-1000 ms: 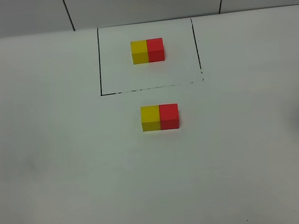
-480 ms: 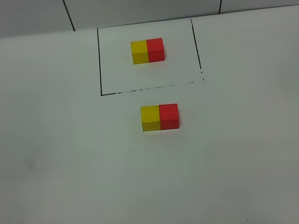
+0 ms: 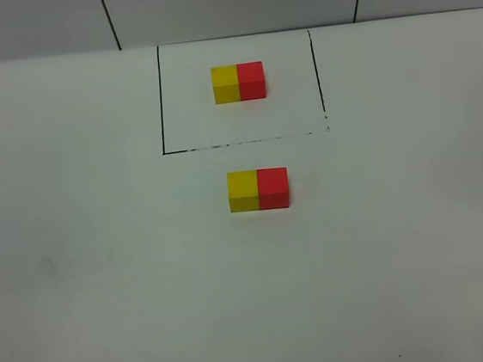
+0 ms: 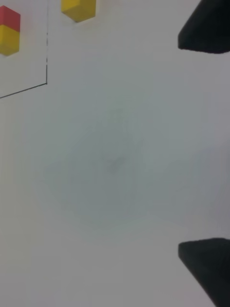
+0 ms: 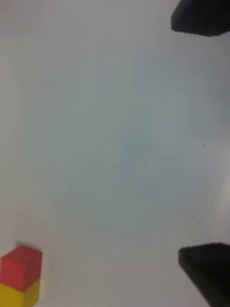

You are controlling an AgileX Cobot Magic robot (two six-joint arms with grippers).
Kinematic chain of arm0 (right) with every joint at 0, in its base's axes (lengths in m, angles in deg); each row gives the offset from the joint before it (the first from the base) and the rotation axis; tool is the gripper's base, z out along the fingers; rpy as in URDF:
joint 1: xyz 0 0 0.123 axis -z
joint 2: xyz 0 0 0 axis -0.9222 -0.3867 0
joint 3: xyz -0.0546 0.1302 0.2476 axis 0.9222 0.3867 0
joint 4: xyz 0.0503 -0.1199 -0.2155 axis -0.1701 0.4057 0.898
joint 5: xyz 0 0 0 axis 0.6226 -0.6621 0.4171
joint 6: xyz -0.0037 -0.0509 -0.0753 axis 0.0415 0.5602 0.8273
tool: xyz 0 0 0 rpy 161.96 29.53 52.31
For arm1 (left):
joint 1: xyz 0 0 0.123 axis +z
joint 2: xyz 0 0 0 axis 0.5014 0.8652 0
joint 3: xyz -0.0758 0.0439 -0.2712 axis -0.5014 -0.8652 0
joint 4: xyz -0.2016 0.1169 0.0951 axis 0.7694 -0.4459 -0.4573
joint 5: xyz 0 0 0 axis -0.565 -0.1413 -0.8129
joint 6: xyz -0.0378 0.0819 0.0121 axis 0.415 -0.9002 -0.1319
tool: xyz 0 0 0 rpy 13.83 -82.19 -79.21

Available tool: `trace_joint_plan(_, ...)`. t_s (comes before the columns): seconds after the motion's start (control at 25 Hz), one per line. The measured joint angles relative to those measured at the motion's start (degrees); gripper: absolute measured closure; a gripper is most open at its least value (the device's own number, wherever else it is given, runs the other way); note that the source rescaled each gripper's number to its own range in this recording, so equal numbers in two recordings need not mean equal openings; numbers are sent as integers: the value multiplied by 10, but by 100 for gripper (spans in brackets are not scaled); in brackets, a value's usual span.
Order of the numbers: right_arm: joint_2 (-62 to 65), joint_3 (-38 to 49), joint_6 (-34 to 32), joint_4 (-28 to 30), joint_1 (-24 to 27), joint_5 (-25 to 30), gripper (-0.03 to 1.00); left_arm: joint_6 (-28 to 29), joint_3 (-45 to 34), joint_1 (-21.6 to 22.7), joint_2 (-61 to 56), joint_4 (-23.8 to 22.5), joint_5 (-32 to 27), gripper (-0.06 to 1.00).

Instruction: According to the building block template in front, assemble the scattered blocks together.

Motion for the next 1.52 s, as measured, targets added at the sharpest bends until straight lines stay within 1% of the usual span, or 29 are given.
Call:
trace_joint_plan(0.28,58,1,0,0,-37,0,22,0,0,0,0,0,0,27)
trace_joint_plan(0.6,129,1,0,0,-37,1,24,0,0,0,0,0,0,27)
trace_joint_plan(0.88,134,1,-1,0,-66,1,24,0,0,0,0,0,0,27)
trace_joint_plan(1.08,134,1,-24,17,-66,0,24,0,0,0,0,0,0,27)
trace_joint_plan(1.36,134,2,-110,79,-66,-4,24,0,0,0,0,0,0,27)
trace_joint_plan(1.52,134,2,-124,87,-66,-4,24,0,0,0,0,0,0,27)
